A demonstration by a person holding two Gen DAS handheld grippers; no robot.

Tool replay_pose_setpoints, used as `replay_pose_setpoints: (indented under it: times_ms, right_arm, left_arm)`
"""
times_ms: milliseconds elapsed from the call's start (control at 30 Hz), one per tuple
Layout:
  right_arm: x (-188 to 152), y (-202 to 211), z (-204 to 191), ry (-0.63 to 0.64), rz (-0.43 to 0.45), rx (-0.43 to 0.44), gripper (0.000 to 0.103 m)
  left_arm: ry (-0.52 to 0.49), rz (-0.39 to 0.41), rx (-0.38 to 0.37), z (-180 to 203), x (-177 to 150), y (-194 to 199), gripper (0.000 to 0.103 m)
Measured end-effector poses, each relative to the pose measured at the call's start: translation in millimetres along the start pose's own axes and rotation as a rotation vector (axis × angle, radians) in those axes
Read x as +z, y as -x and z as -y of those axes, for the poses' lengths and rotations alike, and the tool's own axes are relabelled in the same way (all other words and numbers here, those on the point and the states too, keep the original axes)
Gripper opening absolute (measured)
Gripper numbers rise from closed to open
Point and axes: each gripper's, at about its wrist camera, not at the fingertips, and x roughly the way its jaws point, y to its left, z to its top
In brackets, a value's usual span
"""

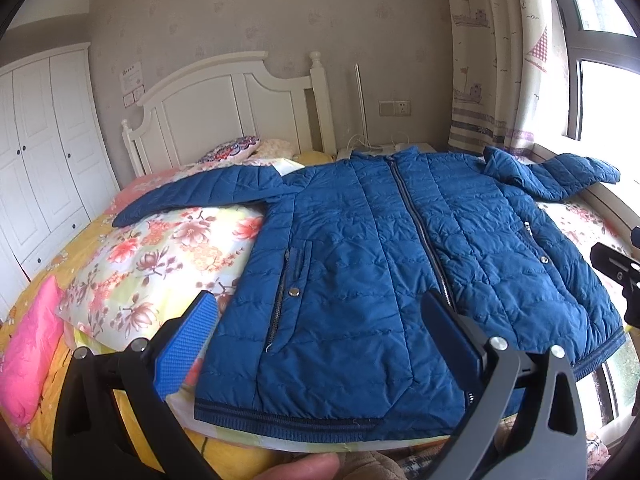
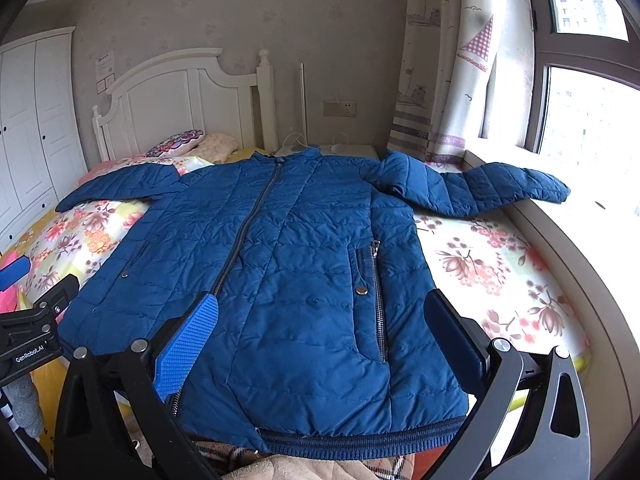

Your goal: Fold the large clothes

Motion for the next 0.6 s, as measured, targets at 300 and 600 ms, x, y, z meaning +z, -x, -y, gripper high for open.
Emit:
replay_pose_setpoints:
  times_ms: [300,600]
  right_arm:
    - [13,31,4,-0.001,0.083,-0.017,0.099]
    - [23,60,7,0.008,0.151,-0.034,0.099]
  left_arm:
    - [-0.015,0.108,-0.012,0,14,40,0.101]
    - [-0.01,0.156,-0.023,-5,17,64,0.101]
